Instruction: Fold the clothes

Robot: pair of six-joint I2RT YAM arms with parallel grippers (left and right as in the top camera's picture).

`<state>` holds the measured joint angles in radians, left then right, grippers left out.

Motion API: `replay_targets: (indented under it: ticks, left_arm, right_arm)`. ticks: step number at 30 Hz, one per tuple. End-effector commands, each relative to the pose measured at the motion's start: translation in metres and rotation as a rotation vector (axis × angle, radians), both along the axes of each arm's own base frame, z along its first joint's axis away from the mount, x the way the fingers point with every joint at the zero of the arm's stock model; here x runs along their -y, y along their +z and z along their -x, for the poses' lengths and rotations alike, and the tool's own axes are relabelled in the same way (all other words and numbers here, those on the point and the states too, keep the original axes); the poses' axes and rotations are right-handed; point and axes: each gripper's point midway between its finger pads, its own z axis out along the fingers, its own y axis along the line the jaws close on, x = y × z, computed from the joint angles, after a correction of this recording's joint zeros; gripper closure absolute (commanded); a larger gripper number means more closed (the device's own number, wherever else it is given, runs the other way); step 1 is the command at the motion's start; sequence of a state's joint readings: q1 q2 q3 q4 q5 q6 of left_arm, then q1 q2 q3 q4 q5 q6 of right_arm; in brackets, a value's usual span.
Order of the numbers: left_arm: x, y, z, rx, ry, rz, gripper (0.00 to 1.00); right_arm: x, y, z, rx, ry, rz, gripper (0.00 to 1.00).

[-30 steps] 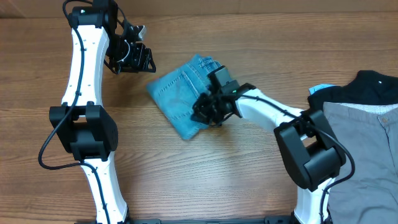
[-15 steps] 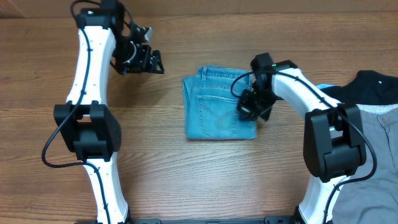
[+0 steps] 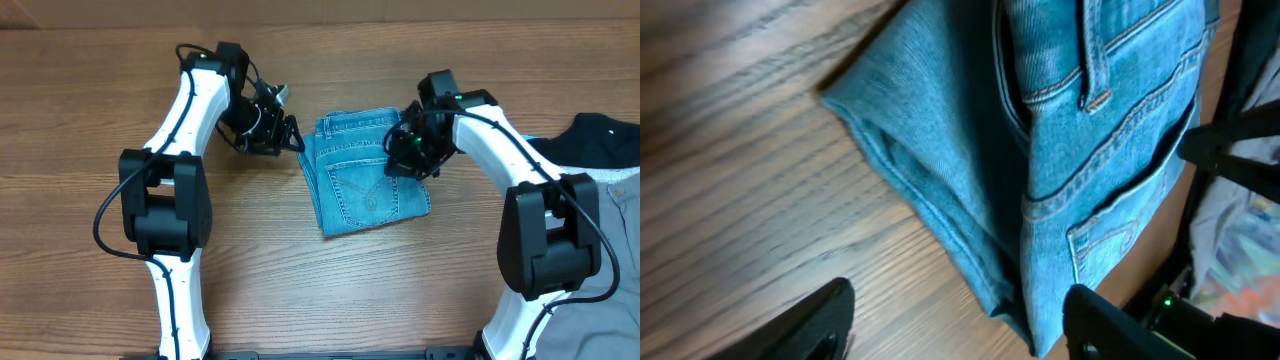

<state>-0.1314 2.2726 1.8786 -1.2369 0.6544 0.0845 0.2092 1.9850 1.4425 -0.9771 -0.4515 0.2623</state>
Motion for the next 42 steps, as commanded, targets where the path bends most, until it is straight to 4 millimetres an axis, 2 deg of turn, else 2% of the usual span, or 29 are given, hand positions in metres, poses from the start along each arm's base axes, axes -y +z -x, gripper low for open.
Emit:
replay_targets:
  ticks: [1,4,10,12,14,16,22,27,30,35,37,41,42]
  left_arm:
    - [0.009,-0.001,0.002,-0.033,0.042,0.046,0.34]
    - [0.012,-0.007,0.006,-0.063,0.064,0.040,0.34]
    - [0.025,-0.029,0.032,-0.158,0.061,0.009,0.34]
    - [0.030,-0.038,0.040,-0.185,0.068,0.001,0.28]
    - [0.034,-0.049,0.048,-0.211,0.083,-0.009,0.25]
    - [0.038,-0.060,0.053,-0.224,0.099,-0.013,0.12]
    - [0.052,-0.087,0.066,-0.242,0.137,0.043,0.02]
    - [0.057,-0.106,0.091,-0.289,0.138,0.022,0.07]
    - [0.068,-0.117,0.102,-0.297,0.141,0.016,0.10]
    - [0.088,-0.125,0.108,-0.265,0.131,0.016,0.25]
    - [0.093,-0.126,0.107,-0.260,0.133,0.017,0.40]
    - [0.092,-0.127,0.108,-0.271,0.147,0.004,0.87]
    - [0.089,-0.128,0.108,-0.274,0.156,-0.009,0.93]
  right_arm:
    - [-0.013,0.001,0.006,0.044,0.053,-0.031,0.95]
    - [-0.016,-0.016,0.012,0.048,0.066,-0.018,0.93]
    - [-0.010,-0.057,0.029,-0.036,0.003,0.024,0.96]
    - [-0.009,-0.062,0.034,-0.054,0.001,0.029,0.96]
    - [-0.009,-0.062,0.034,-0.055,0.001,0.029,0.96]
    - [-0.009,-0.062,0.034,-0.054,0.001,0.029,0.96]
    - [-0.009,-0.062,0.034,-0.053,0.000,0.029,0.96]
    - [-0.009,-0.062,0.033,-0.049,0.000,0.028,0.96]
    - [-0.010,-0.062,0.032,-0.046,0.000,0.027,0.96]
    - [-0.010,-0.062,0.032,-0.044,0.000,0.026,0.96]
    - [-0.010,-0.062,0.032,-0.045,0.000,0.027,0.96]
    - [-0.009,-0.062,0.034,-0.055,0.001,0.029,0.96]
    - [-0.009,-0.062,0.035,-0.060,0.001,0.030,0.96]
